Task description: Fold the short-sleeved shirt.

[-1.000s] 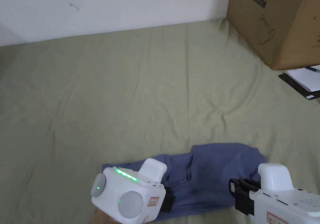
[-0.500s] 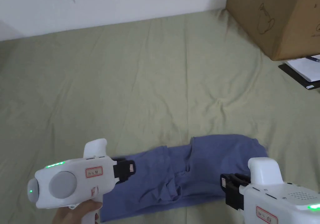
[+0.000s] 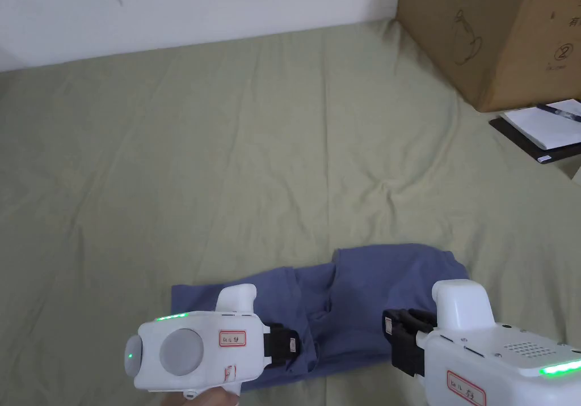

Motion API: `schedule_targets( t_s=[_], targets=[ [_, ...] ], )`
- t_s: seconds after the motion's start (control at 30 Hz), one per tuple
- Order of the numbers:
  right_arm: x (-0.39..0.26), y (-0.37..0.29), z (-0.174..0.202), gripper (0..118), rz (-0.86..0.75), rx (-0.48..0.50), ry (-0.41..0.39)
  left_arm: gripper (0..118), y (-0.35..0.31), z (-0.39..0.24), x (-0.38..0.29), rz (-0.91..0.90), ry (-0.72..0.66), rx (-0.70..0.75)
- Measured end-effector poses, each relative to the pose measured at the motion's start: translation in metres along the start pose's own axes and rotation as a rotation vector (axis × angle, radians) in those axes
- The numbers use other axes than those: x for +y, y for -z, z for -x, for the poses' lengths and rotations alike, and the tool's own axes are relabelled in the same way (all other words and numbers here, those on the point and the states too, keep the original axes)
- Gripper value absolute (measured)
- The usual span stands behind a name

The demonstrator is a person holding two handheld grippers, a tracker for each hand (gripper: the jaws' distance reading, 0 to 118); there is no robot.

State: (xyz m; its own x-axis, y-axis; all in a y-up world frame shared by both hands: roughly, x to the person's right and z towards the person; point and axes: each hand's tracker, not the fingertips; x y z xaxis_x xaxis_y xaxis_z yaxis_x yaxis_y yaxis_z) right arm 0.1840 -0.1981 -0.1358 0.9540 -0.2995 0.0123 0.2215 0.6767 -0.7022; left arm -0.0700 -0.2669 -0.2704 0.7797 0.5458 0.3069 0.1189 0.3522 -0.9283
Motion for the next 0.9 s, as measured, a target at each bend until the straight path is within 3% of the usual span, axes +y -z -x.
schedule_targets(
  t_s=[0.1,0.23,0.27,0.3,0.33,0.37,0.4,0.5,0.63,0.9],
  targets=[
    [-0.001,0.0,0.0,0,0.002,-0.003,-0.004,0,-0.01,-0.004,-0.001,0.001,0.066,-0.068],
    [-0.001,0.0,0.002,0,0.008,-0.005,-0.003,3,-0.038,0.009,-0.002,-0.067,-0.047,-0.264],
    [-0.001,0.0,0.003,0,0.009,-0.005,-0.004,15,-0.047,0.019,0.0,-0.093,-0.088,-0.278],
    [-0.001,-0.001,0.004,0,0.01,-0.003,-0.008,49,-0.056,0.029,0.001,-0.123,-0.125,-0.272],
    [-0.001,0.0,0.005,0,0.011,-0.004,-0.014,74,-0.068,0.045,0.003,-0.147,-0.171,-0.268],
    [0.0,0.0,0.006,0,0.013,-0.005,-0.023,90,-0.075,0.06,0.001,-0.155,-0.208,-0.264],
    [0.0,0.0,0.007,0,0.016,-0.006,-0.029,97,-0.084,0.074,0.001,-0.167,-0.228,-0.266],
    [0.0,0.003,0.01,0,0.021,-0.007,-0.036,97,-0.108,0.117,-0.008,-0.236,-0.303,-0.197],
    [0.002,0.01,0.019,0,0.039,0.005,-0.036,97,-0.112,0.152,-0.021,-0.189,-0.399,-0.132],
    [0.008,0.022,0.047,0,0.059,0.033,-0.078,93,-0.064,0.164,-0.025,-0.114,-0.478,-0.375]
  ],
)
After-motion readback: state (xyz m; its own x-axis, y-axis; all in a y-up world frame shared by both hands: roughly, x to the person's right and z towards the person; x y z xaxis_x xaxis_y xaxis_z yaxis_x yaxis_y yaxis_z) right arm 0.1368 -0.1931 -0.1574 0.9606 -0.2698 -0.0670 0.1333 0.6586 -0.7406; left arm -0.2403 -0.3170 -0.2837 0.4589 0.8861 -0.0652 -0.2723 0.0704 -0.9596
